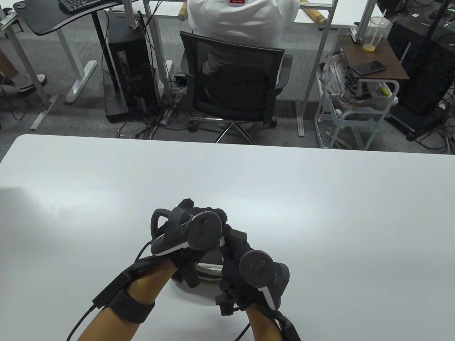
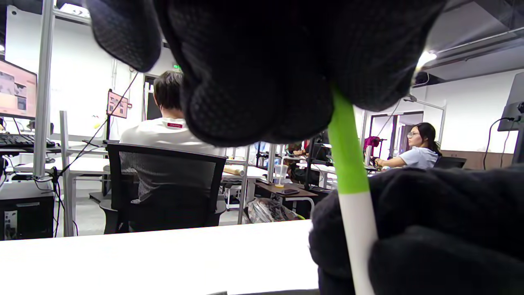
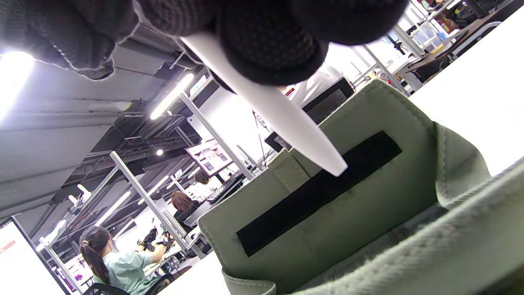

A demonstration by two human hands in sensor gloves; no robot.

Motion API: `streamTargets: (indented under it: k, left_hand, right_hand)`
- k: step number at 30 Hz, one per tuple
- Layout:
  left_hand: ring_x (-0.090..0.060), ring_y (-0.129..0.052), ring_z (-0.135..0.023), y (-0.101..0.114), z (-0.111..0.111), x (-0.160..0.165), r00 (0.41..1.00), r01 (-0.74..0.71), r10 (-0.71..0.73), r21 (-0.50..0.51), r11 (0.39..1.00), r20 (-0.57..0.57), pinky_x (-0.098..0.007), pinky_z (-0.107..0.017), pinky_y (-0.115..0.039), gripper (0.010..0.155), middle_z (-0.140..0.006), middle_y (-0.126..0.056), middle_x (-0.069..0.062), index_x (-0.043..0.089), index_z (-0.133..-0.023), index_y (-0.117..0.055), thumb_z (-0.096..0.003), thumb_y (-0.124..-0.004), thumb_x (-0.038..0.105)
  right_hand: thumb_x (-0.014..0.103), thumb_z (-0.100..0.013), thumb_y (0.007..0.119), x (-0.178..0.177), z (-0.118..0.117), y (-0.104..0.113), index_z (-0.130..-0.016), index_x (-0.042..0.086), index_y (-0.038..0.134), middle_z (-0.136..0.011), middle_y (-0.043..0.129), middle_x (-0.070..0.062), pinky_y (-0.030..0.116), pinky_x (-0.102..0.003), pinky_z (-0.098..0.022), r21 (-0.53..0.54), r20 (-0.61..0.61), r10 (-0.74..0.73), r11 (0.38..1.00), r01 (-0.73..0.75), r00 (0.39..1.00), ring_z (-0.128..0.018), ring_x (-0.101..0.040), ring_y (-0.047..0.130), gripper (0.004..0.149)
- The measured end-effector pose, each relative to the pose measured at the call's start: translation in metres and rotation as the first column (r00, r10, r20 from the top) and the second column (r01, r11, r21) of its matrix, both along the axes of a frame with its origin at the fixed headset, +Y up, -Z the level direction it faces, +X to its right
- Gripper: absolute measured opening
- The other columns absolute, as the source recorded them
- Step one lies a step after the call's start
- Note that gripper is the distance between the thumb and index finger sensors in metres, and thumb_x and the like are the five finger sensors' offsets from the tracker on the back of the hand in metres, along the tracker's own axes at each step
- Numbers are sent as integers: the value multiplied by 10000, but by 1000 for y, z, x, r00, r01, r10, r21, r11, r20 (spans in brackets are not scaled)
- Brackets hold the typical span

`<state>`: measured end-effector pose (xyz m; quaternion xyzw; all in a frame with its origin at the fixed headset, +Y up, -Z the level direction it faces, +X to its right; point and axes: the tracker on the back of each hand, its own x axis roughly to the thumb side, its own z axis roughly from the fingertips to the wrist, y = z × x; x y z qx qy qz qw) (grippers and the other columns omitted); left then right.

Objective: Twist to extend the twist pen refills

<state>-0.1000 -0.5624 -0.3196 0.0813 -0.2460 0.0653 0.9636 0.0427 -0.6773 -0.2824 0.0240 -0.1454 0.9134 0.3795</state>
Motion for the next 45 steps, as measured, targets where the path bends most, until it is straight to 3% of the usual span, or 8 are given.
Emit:
streamTargets:
  k: [9, 22, 27, 30, 34, 38, 43, 45]
  left_hand:
    - [-255, -1069, -545, -3, 3, -1, 997, 4, -10, 75, 997, 72, -684, -690, -604, 422, -693, -1047, -93, 163, -859, -927, -479, -888, 341]
    - [-275, -1043, -690, -12, 1, -12, 974, -149, 142, 26, 989, 174, -709, -703, -562, 443, -858, -1003, -77, 202, -928, -870, -486, -862, 238]
    - [-267, -1030, -722, -12, 2, -24, 965, -197, 185, 49, 979, 186, -708, -705, -552, 480, -879, -983, -69, 193, -974, -827, -503, -851, 284]
    - [-348, -932, -839, -17, 5, -46, 969, -215, 201, 92, 972, 142, -738, -709, -494, 601, -1002, -872, -119, 179, -1068, -716, -531, -789, 437]
    - [-453, -779, -985, -58, 5, -100, 992, -47, 63, 133, 990, -113, -776, -698, -430, 711, -1131, -723, -183, 153, -1142, -608, -546, -742, 517]
    - [-545, -541, -1103, -119, 9, -147, 898, 293, -276, -2, 956, -342, -816, -677, -377, 851, -1242, -523, -222, 143, -1207, -459, -536, -687, 614]
    - [-579, -465, -1108, -156, 2, -179, 918, 114, -170, -171, 979, -359, -833, -668, -332, 849, -1251, -472, -253, 154, -1212, -441, -536, -708, 592]
    - [-580, -439, -1112, -163, -1, -184, 923, 95, -161, -199, 975, -350, -835, -667, -316, 847, -1252, -453, -256, 164, -1214, -423, -539, -701, 594]
  right_hand:
    - [290, -370, 678, -1, -1, 0, -809, 226, 783, -727, 912, -58, 843, -272, -250, -10, -3, -2, 1000, 2, 1000, -417, -138, 948, 456]
    - [287, -368, 677, 1, -2, 0, -808, 229, 781, -729, 911, -56, 842, -274, -254, -8, 6, -17, 1000, 17, 1000, -421, -138, 947, 456]
    - [292, -370, 680, 0, -3, 3, -810, 229, 782, -728, 912, -54, 844, -272, -253, 9, -5, -44, 999, 44, 999, -422, -135, 949, 456]
    - [295, -373, 689, 3, -1, 7, -814, 222, 782, -734, 902, -64, 839, -269, -241, 16, -16, -82, 997, 82, 997, -438, -150, 942, 457]
    - [309, -384, 689, 20, -3, 17, -822, 214, 779, -738, 884, -74, 832, -270, -229, -2, -2, -116, 993, 116, 993, -471, -178, 925, 457]
    - [306, -392, 703, 45, -13, 20, -814, 167, 804, -686, 922, -102, 833, -268, -195, -88, 110, -87, 991, 96, 990, -382, -173, 944, 455]
    - [320, -410, 750, 83, -36, -4, -807, 121, 833, -650, 946, -135, 836, -279, -182, -338, 237, -26, 935, 108, 971, -355, -192, 954, 451]
    - [327, -409, 777, 94, -41, -23, -797, 117, 848, -643, 954, -140, 836, -282, -181, -417, 310, 114, 909, 27, 944, -347, -194, 956, 447]
